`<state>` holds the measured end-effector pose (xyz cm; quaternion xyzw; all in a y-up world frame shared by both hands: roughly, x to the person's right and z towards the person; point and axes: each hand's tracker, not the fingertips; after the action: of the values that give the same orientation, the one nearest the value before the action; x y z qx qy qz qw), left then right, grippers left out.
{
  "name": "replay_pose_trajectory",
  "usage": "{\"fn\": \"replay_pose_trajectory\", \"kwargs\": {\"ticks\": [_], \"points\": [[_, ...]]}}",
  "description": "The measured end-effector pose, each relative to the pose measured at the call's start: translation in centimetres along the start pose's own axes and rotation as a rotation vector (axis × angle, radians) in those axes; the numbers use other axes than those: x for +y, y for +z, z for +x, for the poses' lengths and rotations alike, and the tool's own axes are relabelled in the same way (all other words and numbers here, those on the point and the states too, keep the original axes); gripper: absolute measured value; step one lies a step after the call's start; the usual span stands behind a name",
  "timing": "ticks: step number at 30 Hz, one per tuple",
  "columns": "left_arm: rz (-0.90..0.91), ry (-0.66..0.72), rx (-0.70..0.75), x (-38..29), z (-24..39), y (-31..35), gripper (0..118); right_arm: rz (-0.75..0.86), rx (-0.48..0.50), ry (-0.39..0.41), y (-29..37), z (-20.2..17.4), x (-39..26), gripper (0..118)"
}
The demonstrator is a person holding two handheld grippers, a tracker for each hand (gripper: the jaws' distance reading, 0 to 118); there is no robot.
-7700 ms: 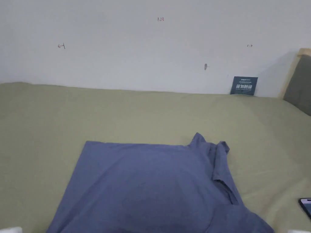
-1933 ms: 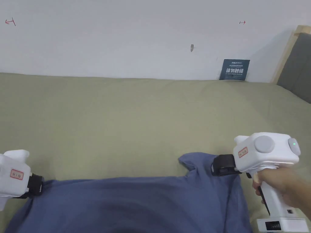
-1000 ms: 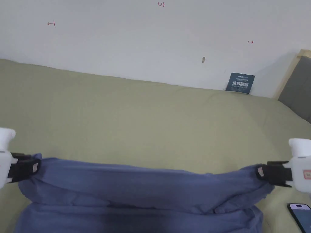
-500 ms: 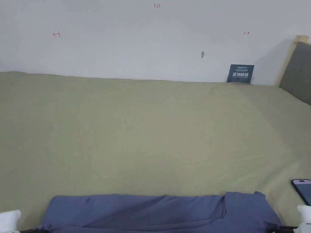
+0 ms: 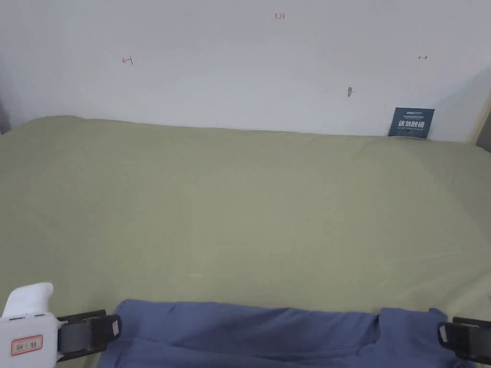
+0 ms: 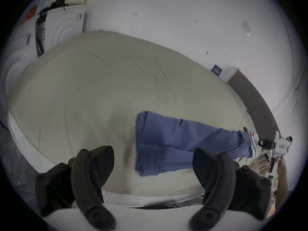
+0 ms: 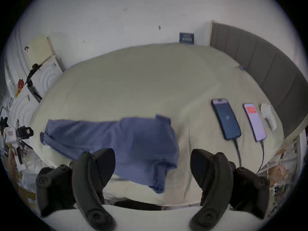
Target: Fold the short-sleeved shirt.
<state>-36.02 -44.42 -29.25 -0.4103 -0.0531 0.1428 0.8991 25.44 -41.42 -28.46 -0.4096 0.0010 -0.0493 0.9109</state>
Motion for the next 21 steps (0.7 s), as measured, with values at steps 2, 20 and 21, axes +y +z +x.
{"fn": "replay_pose_trajectory", "kwargs": {"ticks": [2, 20, 21], "points": [[0.035, -0.015, -0.017, 0.0, 0.8, 0.5, 55, 0.016, 0.018, 0.002, 0.5, -1.7, 0.2, 43], [-0.104, 0.102, -0.376, 1.1, -5.3, -4.0, 7, -0.060, 0.132, 0.080, -1.8, -5.5, -3.1, 0], [-0.147, 0.157, -0.448, 1.5, -6.1, -4.8, 25, -0.062, 0.134, 0.075, -1.7, -5.4, -3.0, 0]]}}
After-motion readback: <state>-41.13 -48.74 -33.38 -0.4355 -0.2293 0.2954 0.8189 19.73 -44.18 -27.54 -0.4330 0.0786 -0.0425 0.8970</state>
